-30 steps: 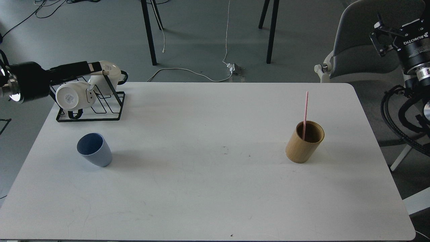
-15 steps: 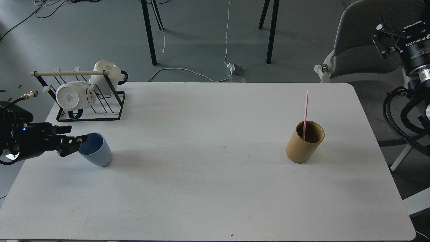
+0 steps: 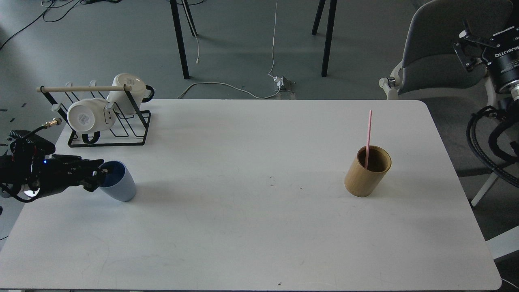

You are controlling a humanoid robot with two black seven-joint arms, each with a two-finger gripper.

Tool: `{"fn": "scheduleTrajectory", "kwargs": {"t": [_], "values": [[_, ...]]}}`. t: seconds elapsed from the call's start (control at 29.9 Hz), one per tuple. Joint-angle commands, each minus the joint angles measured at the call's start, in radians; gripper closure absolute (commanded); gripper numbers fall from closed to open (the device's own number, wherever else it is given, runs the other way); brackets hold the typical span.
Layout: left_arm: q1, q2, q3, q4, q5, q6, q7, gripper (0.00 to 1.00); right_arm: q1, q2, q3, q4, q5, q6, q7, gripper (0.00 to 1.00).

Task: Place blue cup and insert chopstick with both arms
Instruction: 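Reach the left gripper to the light blue cup and grasp it, then carry the blue cup toward the table center and set it down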

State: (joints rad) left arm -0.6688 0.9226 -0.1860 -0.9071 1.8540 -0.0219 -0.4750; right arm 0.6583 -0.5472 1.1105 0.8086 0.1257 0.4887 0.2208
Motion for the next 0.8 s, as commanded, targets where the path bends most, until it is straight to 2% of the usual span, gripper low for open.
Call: {"fn": "scheduleTrajectory", "kwargs": {"t": [0.0, 0.07, 0.37, 0.5, 0.57, 0.67, 0.77], "values": [[0.002, -0.004, 0.002, 0.017, 0.002, -0.010, 0.004, 0.86, -0.002, -0.002, 0.000, 0.000, 0.000, 0.000, 0.000, 0.00], [0.003, -0.004, 0.002, 0.017, 0.004, -0.015, -0.002, 0.91, -0.002, -0.003, 0.000, 0.000, 0.000, 0.000, 0.000, 0.00], [-0.023, -0.004, -0.006, 0.000, 0.005, -0.046, -0.008, 0.96, -0.006, -0.003, 0.000, 0.000, 0.000, 0.000, 0.000, 0.00], [-0.112, -0.001, -0.003, -0.051, 0.005, -0.065, -0.007, 0.96, -0.006, -0.017, 0.000, 0.001, 0.000, 0.000, 0.000, 0.00], [-0.176, -0.001, -0.004, -0.110, 0.005, -0.143, -0.001, 0.96, -0.005, -0.019, 0.002, 0.001, 0.000, 0.000, 0.000, 0.00], [-0.297, -0.011, -0.007, -0.214, 0.007, -0.312, 0.012, 0.96, -0.005, -0.031, 0.006, 0.003, 0.000, 0.000, 0.000, 0.00], [-0.386, -0.101, -0.010, -0.288, 0.005, -0.449, 0.056, 0.96, -0.005, -0.049, 0.008, 0.004, 0.000, 0.000, 0.000, 0.00]]}}
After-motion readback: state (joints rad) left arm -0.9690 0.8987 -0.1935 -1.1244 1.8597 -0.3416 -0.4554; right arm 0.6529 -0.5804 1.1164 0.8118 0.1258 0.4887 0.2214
